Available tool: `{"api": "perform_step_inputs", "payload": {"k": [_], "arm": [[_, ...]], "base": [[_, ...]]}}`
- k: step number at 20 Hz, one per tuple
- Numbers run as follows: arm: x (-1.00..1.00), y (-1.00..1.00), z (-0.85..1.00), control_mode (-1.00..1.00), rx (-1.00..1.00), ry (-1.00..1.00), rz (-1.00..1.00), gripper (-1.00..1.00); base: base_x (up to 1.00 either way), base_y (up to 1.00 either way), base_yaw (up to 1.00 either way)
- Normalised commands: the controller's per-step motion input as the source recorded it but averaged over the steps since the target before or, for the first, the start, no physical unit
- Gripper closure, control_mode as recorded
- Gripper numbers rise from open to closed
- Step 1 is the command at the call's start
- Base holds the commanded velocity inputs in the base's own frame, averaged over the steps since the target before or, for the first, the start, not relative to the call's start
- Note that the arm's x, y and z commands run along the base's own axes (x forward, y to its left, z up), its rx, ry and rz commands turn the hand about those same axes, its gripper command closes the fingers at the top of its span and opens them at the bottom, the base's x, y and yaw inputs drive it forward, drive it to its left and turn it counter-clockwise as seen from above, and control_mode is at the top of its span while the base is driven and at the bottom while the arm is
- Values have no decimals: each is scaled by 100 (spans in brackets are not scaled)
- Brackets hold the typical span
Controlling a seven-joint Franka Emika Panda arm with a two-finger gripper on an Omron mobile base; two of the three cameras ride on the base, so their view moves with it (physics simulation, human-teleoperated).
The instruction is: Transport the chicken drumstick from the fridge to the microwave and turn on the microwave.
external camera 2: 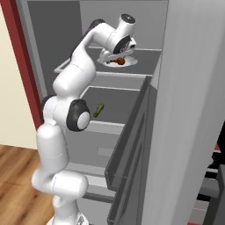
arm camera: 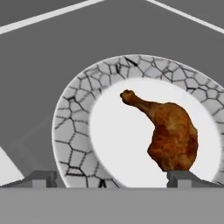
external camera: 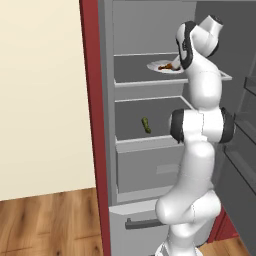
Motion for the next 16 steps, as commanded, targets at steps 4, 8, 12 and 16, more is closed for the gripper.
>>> {"api": "perform_step_inputs", "payload": {"k": [4, 8, 12, 16], "arm": [[28, 0, -1, -100, 0, 8, 2, -100], [30, -2, 0, -100, 0, 7, 2, -100], [29, -7, 0, -100, 0, 5, 4, -100], [33, -11, 0, -100, 0, 5, 5, -100]], "base": [[0, 0, 0], [0, 0, 0], [0, 0, 0], [0, 0, 0]]}}
